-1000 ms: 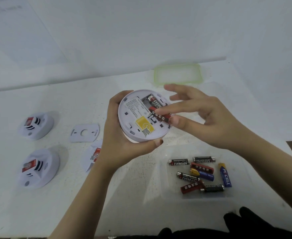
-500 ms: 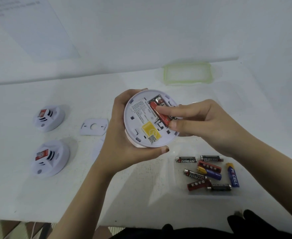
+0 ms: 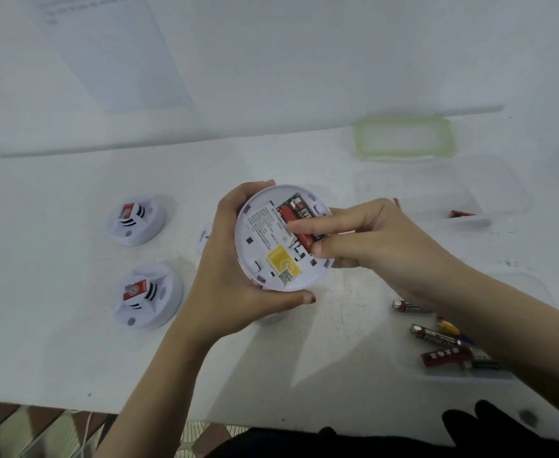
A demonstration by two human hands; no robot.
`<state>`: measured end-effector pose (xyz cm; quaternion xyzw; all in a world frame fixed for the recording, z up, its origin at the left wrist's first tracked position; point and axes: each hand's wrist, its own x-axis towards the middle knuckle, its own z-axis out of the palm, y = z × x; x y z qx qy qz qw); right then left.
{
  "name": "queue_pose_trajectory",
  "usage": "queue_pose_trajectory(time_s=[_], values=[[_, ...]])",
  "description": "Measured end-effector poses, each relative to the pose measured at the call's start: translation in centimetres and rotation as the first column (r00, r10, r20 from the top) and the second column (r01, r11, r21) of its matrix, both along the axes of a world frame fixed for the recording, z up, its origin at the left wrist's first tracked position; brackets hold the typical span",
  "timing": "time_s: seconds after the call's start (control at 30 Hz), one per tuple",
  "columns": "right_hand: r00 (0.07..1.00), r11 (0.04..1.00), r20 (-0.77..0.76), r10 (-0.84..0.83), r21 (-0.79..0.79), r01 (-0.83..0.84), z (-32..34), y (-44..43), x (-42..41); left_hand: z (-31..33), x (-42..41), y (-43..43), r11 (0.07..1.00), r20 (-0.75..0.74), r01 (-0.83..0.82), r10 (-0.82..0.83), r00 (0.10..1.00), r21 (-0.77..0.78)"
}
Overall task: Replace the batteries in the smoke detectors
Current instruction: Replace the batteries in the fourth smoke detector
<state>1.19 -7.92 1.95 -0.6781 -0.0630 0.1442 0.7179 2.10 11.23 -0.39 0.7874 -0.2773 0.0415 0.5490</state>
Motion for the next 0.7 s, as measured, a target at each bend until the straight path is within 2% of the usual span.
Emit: queue_pose_trajectory(time_s=[0.1,0.2,0.27,0.33,0.37,0.43,0.5,0.57,0.6,0.63,0.67,0.7], values=[[0.999,0.998,0.019,0.042,-0.039,-0.042,0.2,2.3,0.4,0.1,0.0,2.4,0.999,0.023,-0.033,0.033,0.999,0.020],[0.996,0.997,0.051,0.077,0.022,-0.078,0.4,5.3,0.6,0.2,0.0,5.0,0.997,0.014,-0.072,0.072,0.997,-0.006],[0.996,0.998,0.085,0.029,0.053,-0.034,0.4,7.5,1.0,0.3,0.1,6.8,0.996,0.025,-0.095,0.095,0.995,-0.003],[0.993,0.995,0.073,-0.089,0.053,0.085,0.3,9.1,2.1,0.3,0.4,8.8,0.994,0.063,-0.109,0.108,0.992,0.024],[0.987,0.991,0.086,-0.134,0.013,0.133,0.0,9.7,2.9,0.3,0.6,9.8,0.992,0.077,-0.122,0.119,0.990,0.039],[0.966,0.948,0.226,-0.124,-0.262,0.183,-1.0,10.6,4.6,0.2,0.9,11.8,0.986,0.095,-0.155,0.148,0.984,0.069],[0.936,0.809,0.351,0.013,-0.554,0.196,-2.4,11.4,6.1,0.1,1.2,13.6,0.978,0.094,-0.186,0.177,0.980,0.090],[0.931,0.682,0.344,0.126,-0.711,0.171,-3.8,11.8,7.3,0.0,1.5,15.0,0.976,0.086,-0.199,0.192,0.978,0.091],[0.933,0.575,0.299,0.198,-0.807,0.137,-4.3,12.1,7.8,0.0,1.6,15.5,0.975,0.085,-0.201,0.193,0.977,0.093],[0.932,0.420,0.244,0.270,-0.901,0.114,-4.8,12.5,8.2,-0.1,1.7,15.9,0.975,0.083,-0.198,0.191,0.978,0.099],[0.924,0.277,0.205,0.323,-0.954,0.115,-5.1,12.8,8.4,-0.1,1.8,16.3,0.976,0.076,-0.191,0.184,0.980,0.103],[0.917,0.175,0.184,0.355,-0.976,0.128,-5.3,13.1,8.6,-0.2,2.0,16.7,0.978,0.065,-0.181,0.174,0.983,0.105]])
